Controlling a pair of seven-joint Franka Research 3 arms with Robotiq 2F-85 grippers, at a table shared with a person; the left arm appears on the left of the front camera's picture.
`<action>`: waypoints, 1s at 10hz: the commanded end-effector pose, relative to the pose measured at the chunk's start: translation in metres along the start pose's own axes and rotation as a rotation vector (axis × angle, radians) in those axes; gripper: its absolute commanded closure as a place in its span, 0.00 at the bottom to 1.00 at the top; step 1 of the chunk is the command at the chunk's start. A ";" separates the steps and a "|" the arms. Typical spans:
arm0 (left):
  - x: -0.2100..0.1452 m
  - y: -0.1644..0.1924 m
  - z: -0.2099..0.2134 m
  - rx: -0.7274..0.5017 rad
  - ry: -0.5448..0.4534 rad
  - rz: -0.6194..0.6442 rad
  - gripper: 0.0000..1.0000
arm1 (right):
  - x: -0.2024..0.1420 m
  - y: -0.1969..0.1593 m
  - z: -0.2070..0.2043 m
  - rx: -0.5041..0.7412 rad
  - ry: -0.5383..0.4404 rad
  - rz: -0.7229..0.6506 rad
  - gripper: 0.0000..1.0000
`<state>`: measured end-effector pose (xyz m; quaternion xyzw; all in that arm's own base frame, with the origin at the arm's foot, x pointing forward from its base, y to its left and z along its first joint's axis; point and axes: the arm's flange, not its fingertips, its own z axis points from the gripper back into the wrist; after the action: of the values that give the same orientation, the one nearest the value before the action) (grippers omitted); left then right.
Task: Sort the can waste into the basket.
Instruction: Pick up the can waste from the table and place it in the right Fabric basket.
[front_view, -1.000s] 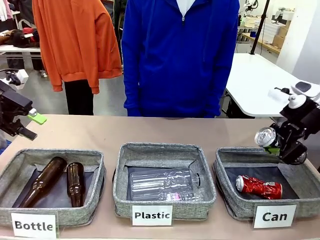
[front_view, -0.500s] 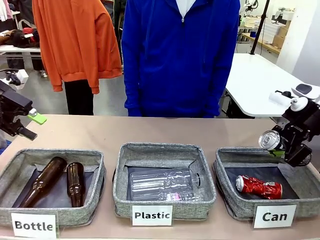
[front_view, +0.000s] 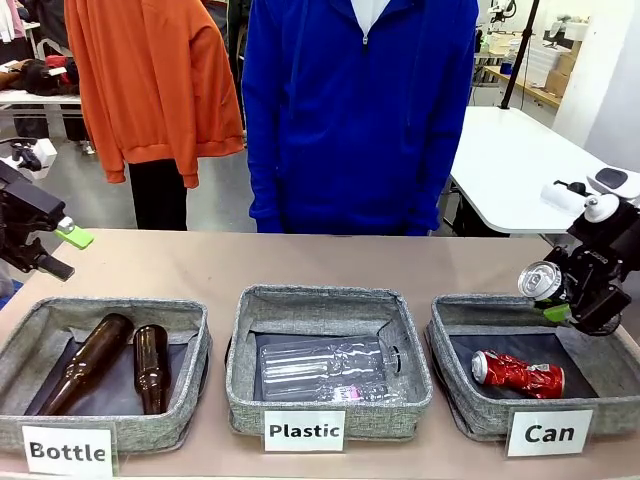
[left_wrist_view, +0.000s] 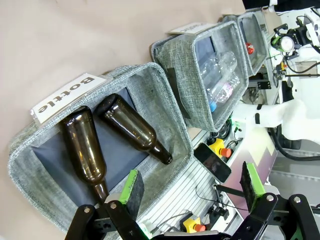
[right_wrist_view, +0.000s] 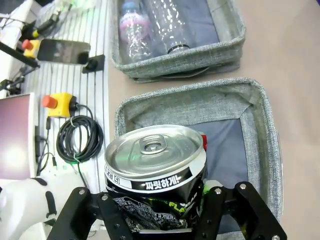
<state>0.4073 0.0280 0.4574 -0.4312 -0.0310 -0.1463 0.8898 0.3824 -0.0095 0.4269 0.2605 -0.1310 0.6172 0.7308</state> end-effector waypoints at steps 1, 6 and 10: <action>-0.002 -0.001 -0.001 0.009 0.003 -0.002 0.00 | 0.002 -0.004 -0.002 -0.013 -0.010 0.002 0.00; -0.002 -0.001 -0.001 0.009 0.003 -0.002 0.00 | 0.002 -0.008 -0.003 -0.005 0.008 -0.017 0.00; -0.002 -0.001 -0.001 0.009 0.003 -0.002 0.00 | 0.003 -0.010 -0.002 -0.005 -0.009 -0.027 0.00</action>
<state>0.4073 0.0280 0.4574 -0.4312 -0.0310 -0.1463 0.8898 0.3858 -0.0100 0.4210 0.2624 -0.1275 0.6139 0.7335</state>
